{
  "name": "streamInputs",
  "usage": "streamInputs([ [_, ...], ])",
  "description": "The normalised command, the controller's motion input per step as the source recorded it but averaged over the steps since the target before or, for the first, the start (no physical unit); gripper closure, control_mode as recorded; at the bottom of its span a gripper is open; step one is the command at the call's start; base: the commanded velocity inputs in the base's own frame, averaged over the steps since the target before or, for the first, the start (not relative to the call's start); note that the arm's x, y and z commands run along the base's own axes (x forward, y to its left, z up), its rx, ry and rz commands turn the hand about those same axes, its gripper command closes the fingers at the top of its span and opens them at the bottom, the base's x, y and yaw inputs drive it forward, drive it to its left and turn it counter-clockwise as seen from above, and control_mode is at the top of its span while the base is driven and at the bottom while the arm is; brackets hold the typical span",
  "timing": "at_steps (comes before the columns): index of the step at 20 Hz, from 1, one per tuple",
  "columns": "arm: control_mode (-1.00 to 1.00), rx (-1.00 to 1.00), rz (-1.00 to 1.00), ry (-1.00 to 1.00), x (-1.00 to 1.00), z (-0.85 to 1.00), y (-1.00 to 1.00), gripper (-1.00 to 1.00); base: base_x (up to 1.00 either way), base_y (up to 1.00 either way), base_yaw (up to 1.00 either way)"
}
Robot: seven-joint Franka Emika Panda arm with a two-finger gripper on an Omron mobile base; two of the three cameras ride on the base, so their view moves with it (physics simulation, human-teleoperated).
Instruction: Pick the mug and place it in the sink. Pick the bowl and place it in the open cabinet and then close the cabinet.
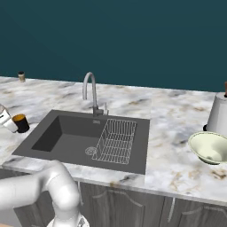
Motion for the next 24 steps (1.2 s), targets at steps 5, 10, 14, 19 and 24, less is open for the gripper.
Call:
streamInputs([
  [5, -1.0, 0.01, 0.0, 0.0, 0.0, -0.01, -0.68, 1.0, 0.0, 0.0, 0.0],
  [10, -1.0, 0.06, 0.08, -0.01, 0.0, -0.07, -0.75, 1.0, 0.0, 0.0, 0.0],
  [14, -1.0, 0.01, 0.13, -0.01, 0.12, 0.0, -0.57, 1.0, 0.0, 0.0, 0.0],
  [19, -1.0, 0.02, 0.1, 0.0, 0.22, 0.0, -0.47, 1.0, 0.0, 0.0, 0.0],
  [24, -1.0, 0.03, 0.01, 0.01, 0.39, -0.1, -0.28, 1.0, 0.0, 0.0, 0.0],
])
